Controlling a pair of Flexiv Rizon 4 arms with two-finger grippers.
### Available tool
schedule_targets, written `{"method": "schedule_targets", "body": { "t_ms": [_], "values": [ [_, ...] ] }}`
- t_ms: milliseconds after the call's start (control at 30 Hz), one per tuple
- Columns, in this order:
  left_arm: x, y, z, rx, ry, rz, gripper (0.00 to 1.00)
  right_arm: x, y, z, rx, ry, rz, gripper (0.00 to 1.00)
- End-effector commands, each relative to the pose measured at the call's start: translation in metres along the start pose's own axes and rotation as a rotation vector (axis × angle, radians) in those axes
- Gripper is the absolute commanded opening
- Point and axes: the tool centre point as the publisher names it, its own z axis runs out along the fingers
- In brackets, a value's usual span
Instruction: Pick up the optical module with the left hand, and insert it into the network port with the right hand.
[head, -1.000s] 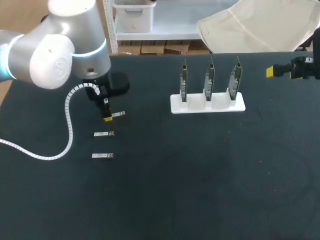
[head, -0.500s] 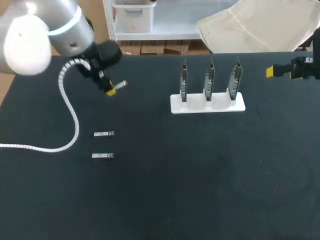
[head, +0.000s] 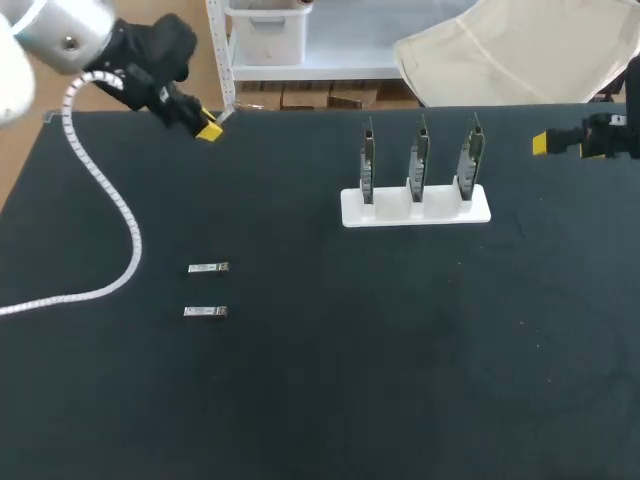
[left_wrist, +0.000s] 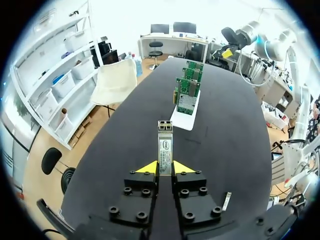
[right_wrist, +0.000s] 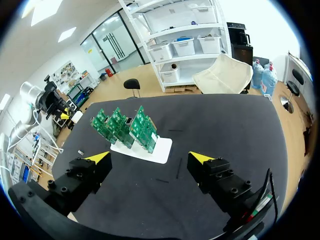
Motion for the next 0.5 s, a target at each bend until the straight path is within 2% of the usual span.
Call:
{"method": "schedule_targets", "body": {
  "t_ms": [33,400,500],
  "values": [
    [0.004,-0.003,-0.001,-0.006,-0.081,0.003,0.00,0.000,0.000,0.000,0.000,0.000,0.000,1.00],
    [0.004,-0.003,-0.001,-0.006,-0.081,0.003,0.00,0.000,0.000,0.000,0.000,0.000,0.000,1.00],
    [-0.007,-0.011,0.003,-0.004,-0.128,0.009,0.00,0.000,0.000,0.000,0.000,0.000,0.000,1.00]
  ]
}}
